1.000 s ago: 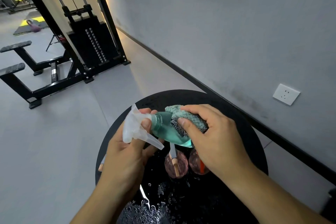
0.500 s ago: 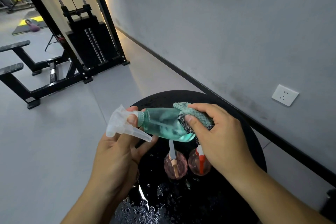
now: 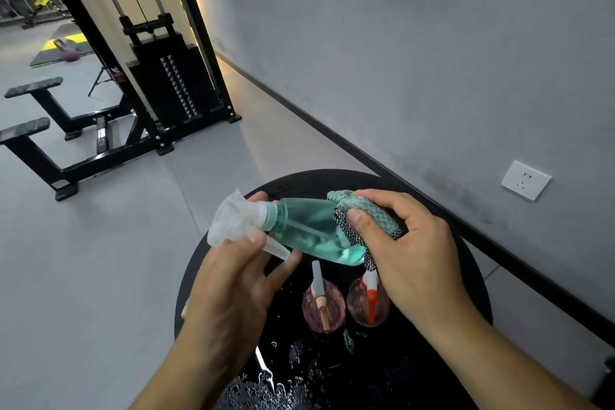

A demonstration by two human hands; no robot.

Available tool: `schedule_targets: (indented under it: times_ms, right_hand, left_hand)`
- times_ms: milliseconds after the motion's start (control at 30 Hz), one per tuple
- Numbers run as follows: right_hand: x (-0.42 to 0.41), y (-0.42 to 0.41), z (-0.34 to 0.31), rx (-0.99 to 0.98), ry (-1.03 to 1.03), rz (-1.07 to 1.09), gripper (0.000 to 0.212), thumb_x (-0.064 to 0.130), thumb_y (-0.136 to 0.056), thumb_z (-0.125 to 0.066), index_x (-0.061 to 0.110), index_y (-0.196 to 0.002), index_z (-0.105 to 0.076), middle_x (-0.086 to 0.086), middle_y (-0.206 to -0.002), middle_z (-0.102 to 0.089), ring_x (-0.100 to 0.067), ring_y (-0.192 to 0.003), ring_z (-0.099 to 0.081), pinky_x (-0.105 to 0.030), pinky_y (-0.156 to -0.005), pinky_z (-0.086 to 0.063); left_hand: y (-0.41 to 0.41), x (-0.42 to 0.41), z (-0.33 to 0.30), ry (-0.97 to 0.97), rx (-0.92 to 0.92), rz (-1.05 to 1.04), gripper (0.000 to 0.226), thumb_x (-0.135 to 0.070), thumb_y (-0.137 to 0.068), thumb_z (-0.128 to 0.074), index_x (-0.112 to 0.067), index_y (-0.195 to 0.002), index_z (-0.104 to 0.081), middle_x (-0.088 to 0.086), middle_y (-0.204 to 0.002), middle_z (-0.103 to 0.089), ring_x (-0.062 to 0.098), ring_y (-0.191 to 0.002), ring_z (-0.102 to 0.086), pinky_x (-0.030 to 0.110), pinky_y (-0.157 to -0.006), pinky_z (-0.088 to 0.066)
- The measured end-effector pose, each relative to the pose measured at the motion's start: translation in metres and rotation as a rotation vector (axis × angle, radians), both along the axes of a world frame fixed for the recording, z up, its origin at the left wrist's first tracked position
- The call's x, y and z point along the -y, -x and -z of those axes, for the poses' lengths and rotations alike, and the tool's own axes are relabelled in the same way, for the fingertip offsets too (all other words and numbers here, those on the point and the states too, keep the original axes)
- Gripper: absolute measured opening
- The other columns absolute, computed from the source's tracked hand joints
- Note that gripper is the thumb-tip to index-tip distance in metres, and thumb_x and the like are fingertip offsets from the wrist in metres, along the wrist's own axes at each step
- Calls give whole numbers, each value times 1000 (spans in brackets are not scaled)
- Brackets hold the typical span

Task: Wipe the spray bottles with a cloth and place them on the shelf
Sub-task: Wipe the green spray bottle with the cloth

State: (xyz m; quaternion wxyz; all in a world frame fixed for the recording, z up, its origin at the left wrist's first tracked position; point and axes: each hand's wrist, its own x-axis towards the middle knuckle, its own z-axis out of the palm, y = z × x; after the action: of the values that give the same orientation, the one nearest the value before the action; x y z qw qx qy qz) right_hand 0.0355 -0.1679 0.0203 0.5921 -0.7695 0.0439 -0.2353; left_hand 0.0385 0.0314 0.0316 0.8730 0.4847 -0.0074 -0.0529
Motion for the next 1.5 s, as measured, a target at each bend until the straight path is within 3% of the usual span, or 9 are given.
schedule_targets:
  times_ms: [67, 300, 533, 800, 933, 1100, 1333, 1433, 1500]
  right_hand:
    - [-2, 1, 0, 9, -2, -7, 19, 22, -90, -78, 28, -108, -77, 14, -101, -74, -1, -96, -70, -6, -74, -51]
    - [-3, 3, 0, 16, -53, 5, 21, 24, -90, -78, 31, -109, -77, 15, -102, -75, -2, -98, -71, -13, -77, -55]
    - [-5, 2, 5, 34, -46, 13, 20, 21, -90, -78, 27, -109, -77, 14, -103, -74, -2, -98, -71, -10, -76, -54]
    - [-13, 3, 7, 23, 184, -73, 30, 19, -92, -76, 23, -122, -75, 18, -112, -69, 3, -104, -66, -12, -79, -57]
    - [-25, 2, 3, 60, 295, -124, 31, 22, -94, -75, 28, -124, -73, 20, -118, -66, 1, -113, -62, -10, -91, -51]
    - [-10, 1, 1, -1, 280, -103, 27, 20, -93, -75, 22, -120, -75, 20, -110, -66, 11, -104, -60, 2, -79, -44]
    - [-15, 8, -1, -3, 354, -187, 29, 23, -95, -72, 25, -125, -72, 21, -119, -62, 5, -113, -59, -7, -87, -52]
    - [-8, 5, -1, -41, 329, -133, 23, 19, -94, -73, 23, -116, -75, 19, -110, -65, 8, -103, -61, 0, -77, -47]
    - [-6, 3, 0, -51, 302, -94, 20, 15, -92, -73, 21, -112, -76, 18, -105, -66, 11, -99, -61, 3, -73, -43]
  left_hand:
    - [1, 5, -6, -43, -8, -49, 67, -37, -74, -76, -14, -136, -66, 10, -130, -74, 27, -125, -70, 51, -95, -61]
    - [-2, 7, -13, -123, -35, -175, 39, -25, -95, -66, -15, -132, -70, 9, -119, -79, 27, -112, -76, 40, -82, -65]
    - [0, 8, -14, -257, -50, -167, 27, -34, -103, -56, -27, -123, -73, 5, -113, -81, 25, -98, -80, 47, -91, -60]
    - [2, 14, -4, -204, -107, -105, 25, -26, -106, -53, -17, -115, -75, 9, -118, -80, 30, -108, -78, 40, -90, -65]
    - [4, 22, -1, -214, -104, -100, 26, -25, -107, -53, -16, -123, -72, 10, -118, -80, 30, -109, -77, 41, -93, -64]
    - [2, 19, -4, -190, -75, -119, 30, -21, -108, -49, -17, -103, -79, 10, -113, -81, 29, -105, -78, 41, -89, -64]
    - [5, 22, 2, -232, -89, -86, 32, -26, -108, -52, -20, -102, -83, 9, -117, -80, 29, -107, -78, 41, -92, -64]
    - [3, 20, -2, -215, -71, -109, 35, -23, -109, -50, -22, -97, -83, 8, -114, -81, 28, -105, -79, 40, -90, -63]
    - [2, 19, -3, -213, -69, -129, 29, -23, -108, -50, -17, -106, -78, 8, -113, -81, 28, -105, -79, 39, -89, -64]
